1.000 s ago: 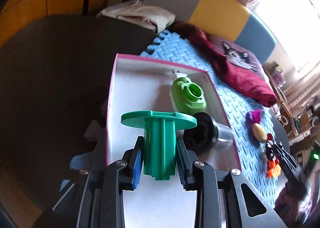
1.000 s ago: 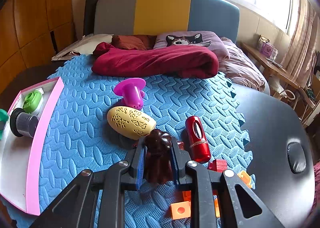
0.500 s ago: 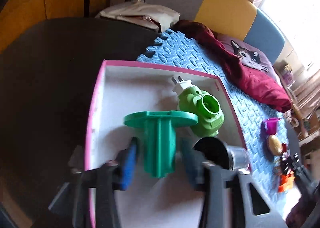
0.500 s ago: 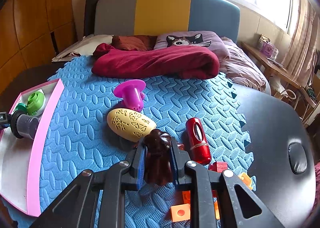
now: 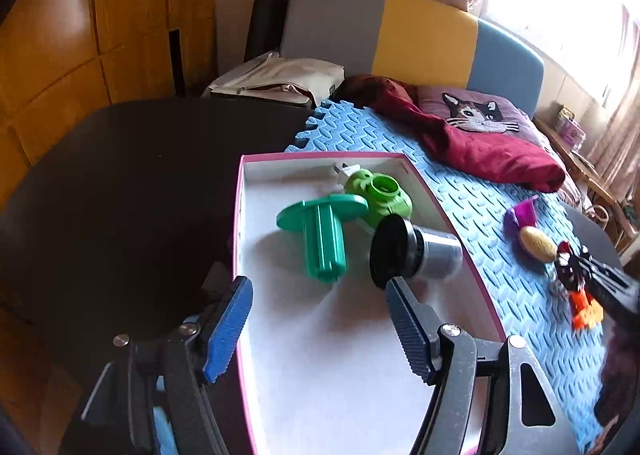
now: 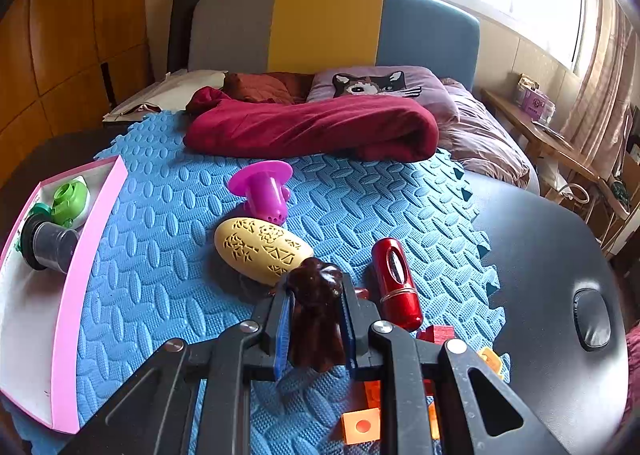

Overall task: Organize rigid objects
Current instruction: 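Carry the brown pumpkin toward the pink tray with the right gripper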

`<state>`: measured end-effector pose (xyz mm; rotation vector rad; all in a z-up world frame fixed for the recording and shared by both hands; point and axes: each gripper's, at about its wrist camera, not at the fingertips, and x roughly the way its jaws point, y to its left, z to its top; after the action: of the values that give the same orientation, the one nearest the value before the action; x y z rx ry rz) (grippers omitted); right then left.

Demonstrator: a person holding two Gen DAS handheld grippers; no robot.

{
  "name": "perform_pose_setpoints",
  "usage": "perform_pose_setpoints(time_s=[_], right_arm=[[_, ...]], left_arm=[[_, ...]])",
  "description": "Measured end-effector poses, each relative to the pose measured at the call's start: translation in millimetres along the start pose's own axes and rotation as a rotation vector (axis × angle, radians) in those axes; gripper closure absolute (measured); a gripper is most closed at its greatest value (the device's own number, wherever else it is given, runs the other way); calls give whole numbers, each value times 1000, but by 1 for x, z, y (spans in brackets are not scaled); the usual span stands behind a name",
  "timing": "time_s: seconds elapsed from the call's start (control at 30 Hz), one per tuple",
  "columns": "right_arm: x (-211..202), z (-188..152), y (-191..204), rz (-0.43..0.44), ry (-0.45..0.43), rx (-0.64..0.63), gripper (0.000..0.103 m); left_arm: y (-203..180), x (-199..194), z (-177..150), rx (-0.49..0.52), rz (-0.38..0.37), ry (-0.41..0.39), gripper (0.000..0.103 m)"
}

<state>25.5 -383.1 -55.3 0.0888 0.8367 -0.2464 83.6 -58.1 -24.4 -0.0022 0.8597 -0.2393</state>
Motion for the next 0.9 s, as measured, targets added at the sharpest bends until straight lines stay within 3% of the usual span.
perform_pose_setpoints(time_s=[0.9], right_arm=[[-9,1,-1,50,-30,11,87]], left_arm=[[5,-27,-32,24,31,-8,33]])
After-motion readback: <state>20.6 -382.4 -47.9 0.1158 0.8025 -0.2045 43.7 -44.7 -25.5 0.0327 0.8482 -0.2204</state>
